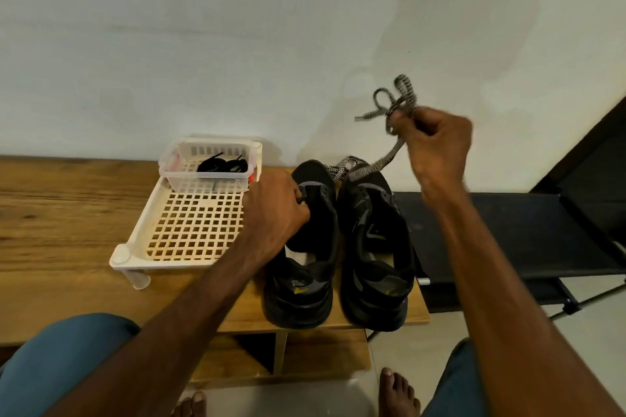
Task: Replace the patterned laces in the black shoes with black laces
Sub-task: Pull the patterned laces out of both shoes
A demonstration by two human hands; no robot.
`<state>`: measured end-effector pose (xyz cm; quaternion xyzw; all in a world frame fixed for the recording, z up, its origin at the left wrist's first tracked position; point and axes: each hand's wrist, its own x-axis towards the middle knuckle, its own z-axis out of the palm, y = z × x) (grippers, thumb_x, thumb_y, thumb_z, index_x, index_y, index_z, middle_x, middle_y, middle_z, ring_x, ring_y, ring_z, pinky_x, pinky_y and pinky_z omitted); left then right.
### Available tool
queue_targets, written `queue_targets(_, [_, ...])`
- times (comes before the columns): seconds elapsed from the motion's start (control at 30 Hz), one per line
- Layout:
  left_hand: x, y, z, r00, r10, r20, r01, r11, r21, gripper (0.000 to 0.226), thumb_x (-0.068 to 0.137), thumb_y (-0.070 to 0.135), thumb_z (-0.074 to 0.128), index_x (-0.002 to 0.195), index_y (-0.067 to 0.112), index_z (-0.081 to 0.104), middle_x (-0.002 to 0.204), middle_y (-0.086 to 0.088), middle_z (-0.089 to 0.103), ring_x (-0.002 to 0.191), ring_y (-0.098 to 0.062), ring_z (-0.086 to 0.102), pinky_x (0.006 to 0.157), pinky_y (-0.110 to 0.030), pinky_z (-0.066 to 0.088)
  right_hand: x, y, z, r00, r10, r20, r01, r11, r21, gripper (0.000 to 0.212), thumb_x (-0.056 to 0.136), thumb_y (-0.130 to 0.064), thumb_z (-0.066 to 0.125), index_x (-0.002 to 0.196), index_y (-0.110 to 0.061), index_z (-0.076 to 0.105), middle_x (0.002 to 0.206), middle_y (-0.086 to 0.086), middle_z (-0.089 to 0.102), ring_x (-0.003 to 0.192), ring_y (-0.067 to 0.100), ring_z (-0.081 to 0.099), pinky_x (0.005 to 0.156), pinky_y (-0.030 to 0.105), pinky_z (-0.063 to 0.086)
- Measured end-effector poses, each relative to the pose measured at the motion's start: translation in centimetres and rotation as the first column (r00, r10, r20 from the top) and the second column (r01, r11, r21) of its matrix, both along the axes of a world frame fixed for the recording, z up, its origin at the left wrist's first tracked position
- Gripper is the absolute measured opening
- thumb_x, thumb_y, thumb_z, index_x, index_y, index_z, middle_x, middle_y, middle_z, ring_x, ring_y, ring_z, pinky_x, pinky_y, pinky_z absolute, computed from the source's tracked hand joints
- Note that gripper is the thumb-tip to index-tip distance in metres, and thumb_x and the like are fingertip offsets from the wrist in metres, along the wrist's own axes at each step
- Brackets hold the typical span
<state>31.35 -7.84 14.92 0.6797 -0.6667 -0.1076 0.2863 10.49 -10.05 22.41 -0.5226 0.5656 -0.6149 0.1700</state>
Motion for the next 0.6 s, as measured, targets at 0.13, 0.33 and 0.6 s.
queue_targets(0.13, [-0.3, 0.2, 0.0, 1.000, 0.023, 0.000, -0.023, 1.000, -0.002, 0.012, 0.079, 0.026, 0.079, 0.077, 0.015, 0.078, 0.075, -0.001, 0.073, 0.066, -0.017, 0.065, 0.060, -0.028, 0.049, 0.9, -0.3, -1.5, 0.994, 0.082, -0.078, -0.073, 0.991, 0.108, 0.008, 0.085, -0.018, 0.082, 0.093, -0.018, 0.083, 0.073, -0.008, 0.077, 0.074, 0.006, 0.075, 0.078, 0.025, 0.060])
queue_targets(0.33, [-0.4, 0.4, 0.1, 1.000, 0.026, 0.007, -0.025, 1.000, -0.013, 0.013, 0.080, 0.029, 0.078, 0.078, 0.015, 0.078, 0.076, -0.001, 0.074, 0.070, -0.018, 0.068, 0.062, -0.029, 0.050, 2.3, -1.8, -1.0, 0.991, 0.124, -0.058, -0.117, 0.988, 0.105, 0.001, 0.086, -0.018, 0.081, 0.086, -0.017, 0.081, 0.070, 0.002, 0.076, 0.063, 0.022, 0.073, 0.060, 0.033, 0.060])
queue_targets(0.6, [0.0, 0.4, 0.3, 0.999, 0.029, -0.036, -0.030, 0.999, -0.015, 0.011, 0.082, 0.031, 0.079, 0.083, 0.020, 0.079, 0.077, 0.005, 0.073, 0.069, -0.011, 0.065, 0.063, -0.024, 0.045, 3.7, -5.0, -0.4, 0.991, 0.088, -0.105, -0.086, 0.996, 0.016, 0.008, 0.086, -0.010, 0.078, 0.081, -0.016, 0.078, 0.067, -0.002, 0.074, 0.062, 0.020, 0.074, 0.067, 0.042, 0.064])
